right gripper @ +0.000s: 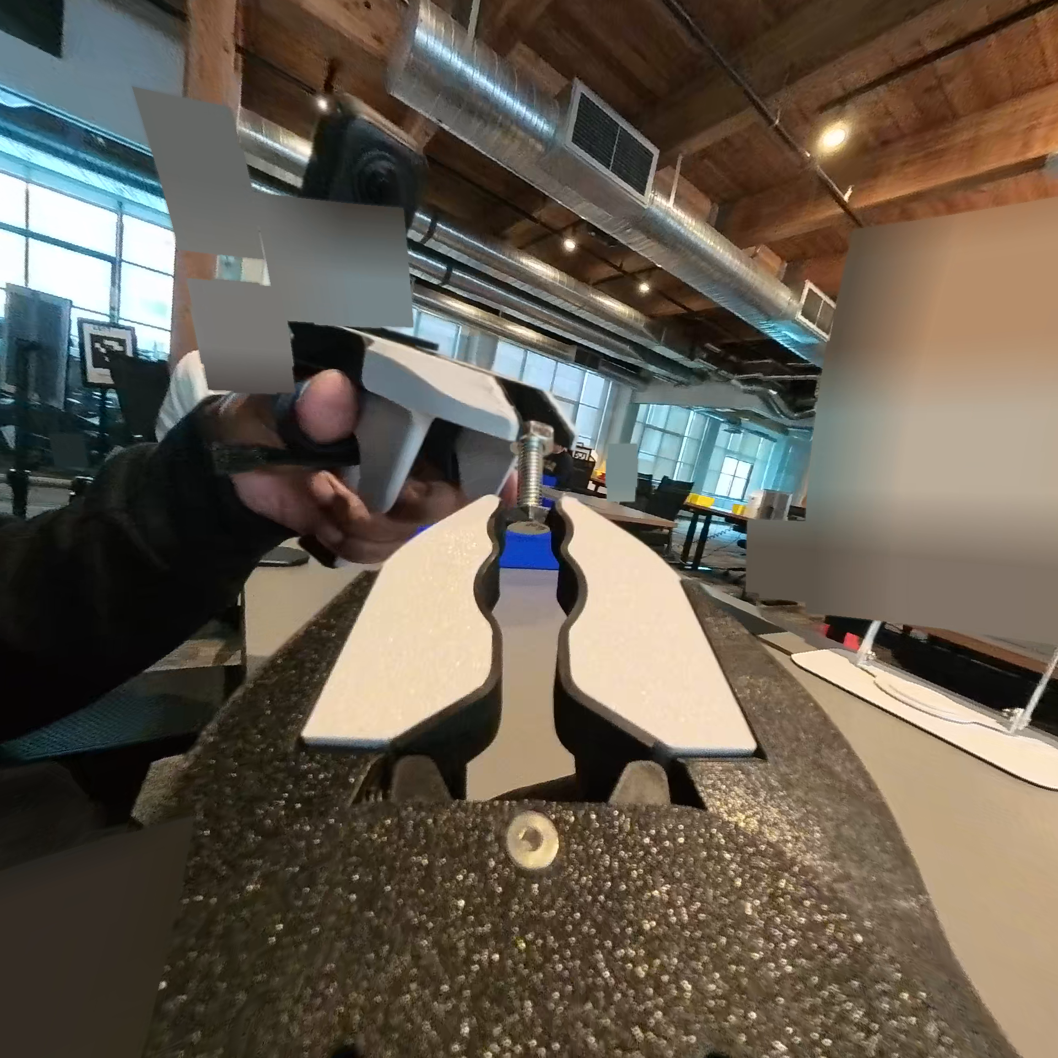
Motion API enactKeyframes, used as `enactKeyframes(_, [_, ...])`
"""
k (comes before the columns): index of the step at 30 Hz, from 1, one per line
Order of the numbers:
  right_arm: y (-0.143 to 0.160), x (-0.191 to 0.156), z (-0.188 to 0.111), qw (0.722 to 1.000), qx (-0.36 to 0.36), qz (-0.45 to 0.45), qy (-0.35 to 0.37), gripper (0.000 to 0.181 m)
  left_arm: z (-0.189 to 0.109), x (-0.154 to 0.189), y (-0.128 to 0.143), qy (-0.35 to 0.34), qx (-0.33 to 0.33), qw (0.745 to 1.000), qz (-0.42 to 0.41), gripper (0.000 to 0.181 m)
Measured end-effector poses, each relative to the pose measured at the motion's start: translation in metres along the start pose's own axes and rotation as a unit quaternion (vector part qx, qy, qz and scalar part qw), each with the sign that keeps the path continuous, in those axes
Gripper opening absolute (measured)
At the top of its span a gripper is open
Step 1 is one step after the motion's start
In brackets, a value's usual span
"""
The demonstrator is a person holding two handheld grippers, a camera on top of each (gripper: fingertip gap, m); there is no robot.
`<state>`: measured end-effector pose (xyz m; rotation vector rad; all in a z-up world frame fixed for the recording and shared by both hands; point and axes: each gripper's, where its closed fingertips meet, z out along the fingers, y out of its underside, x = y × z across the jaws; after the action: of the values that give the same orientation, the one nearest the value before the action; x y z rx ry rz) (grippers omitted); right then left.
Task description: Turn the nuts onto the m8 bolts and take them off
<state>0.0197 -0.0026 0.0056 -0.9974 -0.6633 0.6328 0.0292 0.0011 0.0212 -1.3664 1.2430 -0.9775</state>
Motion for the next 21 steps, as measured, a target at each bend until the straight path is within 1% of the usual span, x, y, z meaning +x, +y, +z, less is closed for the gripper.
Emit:
enactKeyframes(2, [0.000,0.000,0.000,1.000,-0.001,-0.004,0.003,0.014,0.000,0.005,-0.001,0.018,0.007,1.000,-0.002,0.014])
enactKeyframes(4, [0.001,0.000,0.000,1.000,-0.001,0.000,-0.001,0.014,0.001,0.005,0.000,0.023,0.011,0.999,0.020,0.013])
enactKeyframes(7, [0.001,-0.003,0.000,0.999,0.003,0.025,-0.023,0.015,-0.003,0.008,0.000,0.041,0.024,0.995,0.093,0.009])
enactKeyframes(10, [-0.004,-0.009,-0.001,0.996,0.023,0.066,-0.061,0.015,-0.007,0.017,0.000,0.076,0.056,0.981,0.167,0.003])
enactKeyframes(12, [-0.007,-0.009,-0.002,0.994,0.033,0.077,-0.067,0.015,-0.008,0.017,-0.001,0.073,0.075,0.976,0.193,0.004])
enactKeyframes(13, [-0.007,-0.009,-0.002,0.994,0.034,0.077,-0.065,0.015,-0.009,0.017,-0.002,0.073,0.079,0.977,0.186,0.010])
enactKeyframes(14, [-0.008,-0.008,-0.002,0.994,0.035,0.076,-0.064,0.015,-0.009,0.018,-0.005,0.078,0.086,0.978,0.173,0.021])
enactKeyframes(15, [-0.008,-0.007,-0.003,0.995,0.036,0.075,-0.062,0.015,-0.011,0.020,-0.009,0.083,0.094,0.979,0.160,0.028])
enactKeyframes(16, [-0.008,-0.006,-0.003,0.995,0.036,0.075,-0.061,0.015,-0.012,0.021,-0.012,0.086,0.100,0.980,0.149,0.031])
enactKeyframes(18, [-0.008,-0.005,-0.003,0.995,0.036,0.072,-0.059,0.015,-0.013,0.016,-0.015,0.076,0.097,0.986,0.113,0.031])
enactKeyframes(21, [-0.006,-0.006,-0.002,0.997,0.027,0.054,-0.055,0.015,-0.011,0.002,-0.013,0.055,0.066,0.996,0.022,0.027])
